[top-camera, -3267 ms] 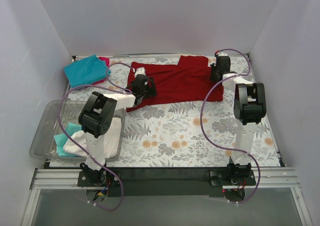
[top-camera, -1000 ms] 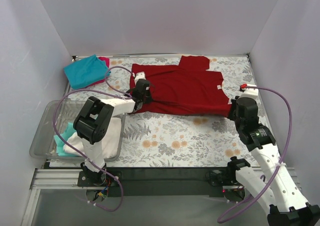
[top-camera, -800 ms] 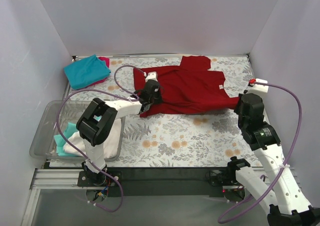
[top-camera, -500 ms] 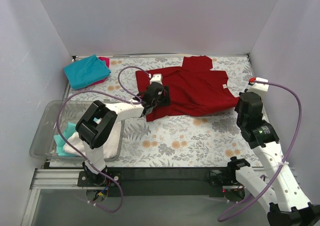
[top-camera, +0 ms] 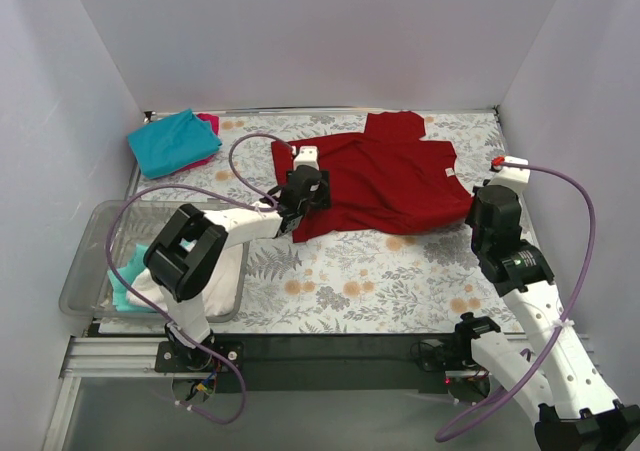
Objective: Fold and stack the t-shirts
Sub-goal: Flatten the tshirt out
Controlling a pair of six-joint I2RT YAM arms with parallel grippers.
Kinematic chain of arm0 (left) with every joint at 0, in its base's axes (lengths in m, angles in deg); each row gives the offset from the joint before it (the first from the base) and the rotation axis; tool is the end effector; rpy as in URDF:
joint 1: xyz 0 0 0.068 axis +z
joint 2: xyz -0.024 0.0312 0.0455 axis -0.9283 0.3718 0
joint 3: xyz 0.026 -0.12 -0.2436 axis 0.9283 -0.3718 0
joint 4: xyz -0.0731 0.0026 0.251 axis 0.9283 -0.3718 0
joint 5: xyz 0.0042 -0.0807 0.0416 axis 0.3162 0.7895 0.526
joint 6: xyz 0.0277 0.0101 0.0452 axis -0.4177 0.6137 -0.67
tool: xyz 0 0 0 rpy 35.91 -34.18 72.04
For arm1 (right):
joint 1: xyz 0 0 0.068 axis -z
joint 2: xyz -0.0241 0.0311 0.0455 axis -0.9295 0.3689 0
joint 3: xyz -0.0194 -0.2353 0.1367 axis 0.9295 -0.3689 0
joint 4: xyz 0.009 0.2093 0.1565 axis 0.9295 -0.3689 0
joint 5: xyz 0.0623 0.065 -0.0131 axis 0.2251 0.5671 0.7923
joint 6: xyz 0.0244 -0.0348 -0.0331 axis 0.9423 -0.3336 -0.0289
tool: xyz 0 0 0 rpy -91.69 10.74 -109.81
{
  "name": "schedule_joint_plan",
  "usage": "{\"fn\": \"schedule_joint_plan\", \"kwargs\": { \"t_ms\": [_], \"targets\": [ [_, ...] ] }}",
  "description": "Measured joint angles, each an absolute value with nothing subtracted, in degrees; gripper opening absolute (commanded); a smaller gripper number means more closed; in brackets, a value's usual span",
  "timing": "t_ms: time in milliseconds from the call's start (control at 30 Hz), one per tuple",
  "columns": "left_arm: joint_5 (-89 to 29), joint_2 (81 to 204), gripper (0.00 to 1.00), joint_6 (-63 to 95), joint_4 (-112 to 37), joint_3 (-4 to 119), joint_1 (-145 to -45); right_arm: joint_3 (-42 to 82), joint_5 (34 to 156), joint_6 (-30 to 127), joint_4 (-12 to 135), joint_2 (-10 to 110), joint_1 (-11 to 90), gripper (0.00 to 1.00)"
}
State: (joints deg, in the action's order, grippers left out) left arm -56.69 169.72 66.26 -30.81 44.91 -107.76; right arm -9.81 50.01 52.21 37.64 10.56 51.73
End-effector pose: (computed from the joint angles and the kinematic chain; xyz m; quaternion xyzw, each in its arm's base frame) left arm 0.3050 -0.2373 0.1883 -0.2455 0.8389 -0.2698 0.4038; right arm 0.1585 0.0249 0.3316 0.1409 0.7864 -0.1279 0.5877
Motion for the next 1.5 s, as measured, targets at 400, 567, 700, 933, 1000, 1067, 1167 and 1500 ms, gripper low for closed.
{"fn": "schedule_joint_plan", "kwargs": {
  "t_ms": [400, 567, 700, 933, 1000, 1067, 1167, 1500],
  "targets": [
    [-59.75, 176.78, 0.47, 62.91, -32.25, 48.84, -108.59, -10.68, 50.60, 51.97, 38.76, 10.40, 51.75, 0.01],
    [-60.45, 178.35, 0.36, 62.48, -32.15, 50.15, -108.77, -10.68, 50.62, 51.91, 38.82, 10.43, 51.77, 0.01],
    [-60.91, 178.92, 0.31, 62.37, -32.82, 50.15, -108.90, -10.68, 50.62, 51.82, 38.87, 10.43, 51.77, 0.01],
    [-61.53, 179.07, 0.00, 62.76, -33.63, 50.15, -108.90, -10.68, 50.64, 51.80, 39.63, 10.43, 51.79, 0.01],
    [-61.68, 179.07, 0.00, 62.52, -33.83, 50.15, -108.90, -10.68, 50.62, 51.80, 39.70, 10.43, 51.84, 0.01],
    [-61.92, 179.07, 0.00, 62.59, -33.89, 50.15, -108.90, -10.68, 50.64, 51.80, 39.72, 10.43, 51.84, 0.01],
    [-62.73, 178.96, 0.00, 62.98, -33.85, 50.00, -108.90, -10.68, 50.64, 51.80, 39.72, 10.40, 51.84, 0.01],
    [-66.44, 159.42, 0.00, 65.21, -34.31, 38.46, -108.90, -10.68, 50.86, 51.73, 39.70, 9.92, 51.84, 0.01]
  ]
}}
